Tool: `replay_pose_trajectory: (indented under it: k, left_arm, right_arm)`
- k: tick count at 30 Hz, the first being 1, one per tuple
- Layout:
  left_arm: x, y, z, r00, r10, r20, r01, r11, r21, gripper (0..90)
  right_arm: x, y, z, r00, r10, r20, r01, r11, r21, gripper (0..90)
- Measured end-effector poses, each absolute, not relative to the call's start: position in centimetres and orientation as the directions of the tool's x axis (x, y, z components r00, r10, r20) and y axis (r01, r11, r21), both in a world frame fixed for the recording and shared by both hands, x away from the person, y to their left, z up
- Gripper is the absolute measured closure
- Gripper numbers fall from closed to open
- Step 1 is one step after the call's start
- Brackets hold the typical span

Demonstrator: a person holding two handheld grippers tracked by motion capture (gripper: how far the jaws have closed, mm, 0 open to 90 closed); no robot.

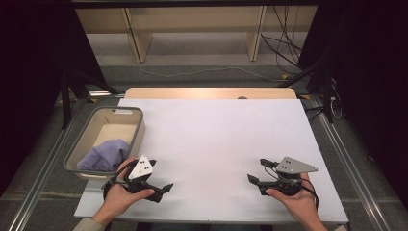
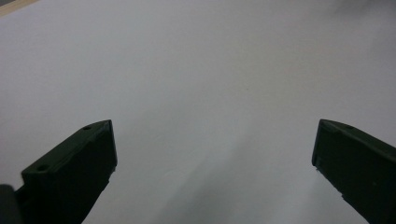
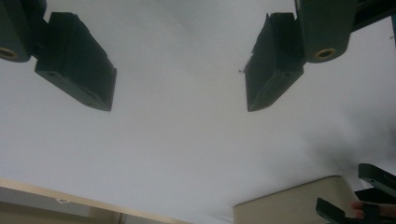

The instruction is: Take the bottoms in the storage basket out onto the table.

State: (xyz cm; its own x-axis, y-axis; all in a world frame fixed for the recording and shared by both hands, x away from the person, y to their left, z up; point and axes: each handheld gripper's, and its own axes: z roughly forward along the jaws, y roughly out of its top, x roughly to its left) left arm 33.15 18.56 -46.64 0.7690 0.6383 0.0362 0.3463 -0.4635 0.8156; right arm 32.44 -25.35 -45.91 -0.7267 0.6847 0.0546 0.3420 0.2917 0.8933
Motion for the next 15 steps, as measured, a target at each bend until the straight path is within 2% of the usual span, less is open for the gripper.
replay_pose_trajectory:
  k: [7,15]
  left_arm:
    - [32.8,18.6,-46.4,0.772,0.634,0.046,0.335,-0.468,0.818,0.4]
    - [31.6,19.4,-44.1,0.756,0.650,0.077,0.293,-0.441,0.848,0.0]
  right_arm:
    - [32.4,-25.4,-45.6,-0.716,0.697,0.044,0.333,0.285,0.899,25.7]
    - [32.3,-25.3,-45.7,-0.715,0.699,0.035,0.335,0.297,0.894,25.3]
